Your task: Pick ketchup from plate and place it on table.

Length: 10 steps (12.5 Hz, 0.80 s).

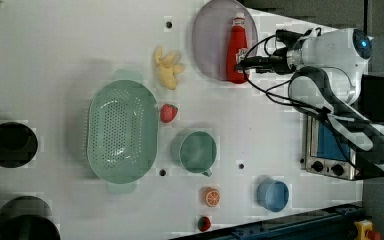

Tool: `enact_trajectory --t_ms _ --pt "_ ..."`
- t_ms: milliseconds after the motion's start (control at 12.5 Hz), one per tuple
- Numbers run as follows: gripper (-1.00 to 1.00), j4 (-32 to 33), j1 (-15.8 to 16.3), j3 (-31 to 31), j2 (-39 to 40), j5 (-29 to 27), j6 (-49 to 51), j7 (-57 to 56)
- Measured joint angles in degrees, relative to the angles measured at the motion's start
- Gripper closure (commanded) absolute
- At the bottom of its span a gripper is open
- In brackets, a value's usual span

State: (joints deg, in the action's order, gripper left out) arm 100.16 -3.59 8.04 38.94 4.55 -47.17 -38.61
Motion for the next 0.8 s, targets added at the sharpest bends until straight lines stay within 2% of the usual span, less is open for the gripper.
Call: enact_trajectory --t_ms 640,720,800 --pt "-1.0 -3.3 0.0 -0.2 6.5 0.4 -6.0 -0.2" --pt "-0.93 -3.5 0.0 -0.2 6.7 0.3 -6.1 -0.2" --pt "-0.68 -3.6 0.1 -0.2 6.7 0.3 -5.9 -0.2"
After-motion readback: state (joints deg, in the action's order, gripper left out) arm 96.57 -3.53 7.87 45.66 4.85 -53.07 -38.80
